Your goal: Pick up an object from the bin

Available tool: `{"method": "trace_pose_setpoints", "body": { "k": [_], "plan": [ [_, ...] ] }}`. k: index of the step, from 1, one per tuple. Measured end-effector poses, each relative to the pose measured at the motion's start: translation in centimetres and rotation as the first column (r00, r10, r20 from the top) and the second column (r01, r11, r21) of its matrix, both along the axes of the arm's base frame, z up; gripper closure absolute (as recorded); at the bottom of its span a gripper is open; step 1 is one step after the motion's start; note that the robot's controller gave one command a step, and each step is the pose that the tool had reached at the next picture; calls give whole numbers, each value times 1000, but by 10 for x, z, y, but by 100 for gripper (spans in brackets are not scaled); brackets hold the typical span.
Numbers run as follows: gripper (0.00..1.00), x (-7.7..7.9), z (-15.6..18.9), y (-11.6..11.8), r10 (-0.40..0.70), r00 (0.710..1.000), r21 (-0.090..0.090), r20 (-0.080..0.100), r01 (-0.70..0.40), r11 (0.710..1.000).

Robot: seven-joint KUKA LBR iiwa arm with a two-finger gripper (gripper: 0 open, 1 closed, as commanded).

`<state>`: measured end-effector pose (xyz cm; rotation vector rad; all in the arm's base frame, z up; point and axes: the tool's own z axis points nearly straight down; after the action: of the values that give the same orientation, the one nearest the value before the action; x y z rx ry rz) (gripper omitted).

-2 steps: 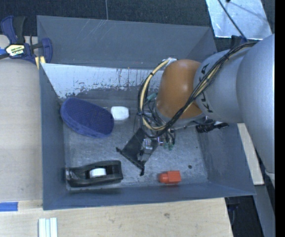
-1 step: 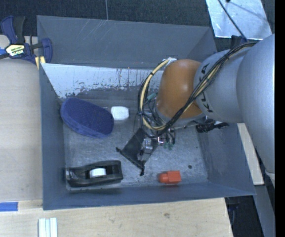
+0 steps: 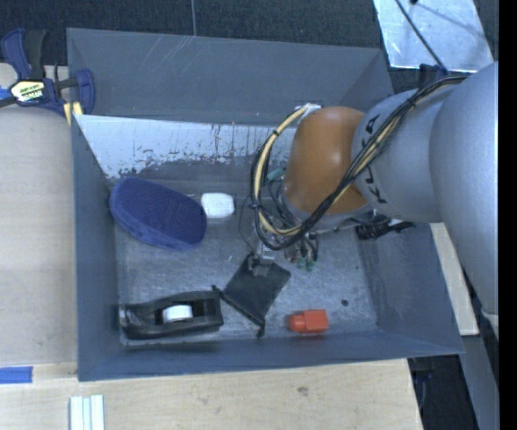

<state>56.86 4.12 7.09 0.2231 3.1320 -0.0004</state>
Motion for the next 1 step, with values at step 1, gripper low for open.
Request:
{"method": "trace_pose_setpoints", "body": {
  "k": [1],
  "plan": [
    [100, 1, 6, 0, 1, 1000, 0, 4, -1, 1000]
  ]
}}
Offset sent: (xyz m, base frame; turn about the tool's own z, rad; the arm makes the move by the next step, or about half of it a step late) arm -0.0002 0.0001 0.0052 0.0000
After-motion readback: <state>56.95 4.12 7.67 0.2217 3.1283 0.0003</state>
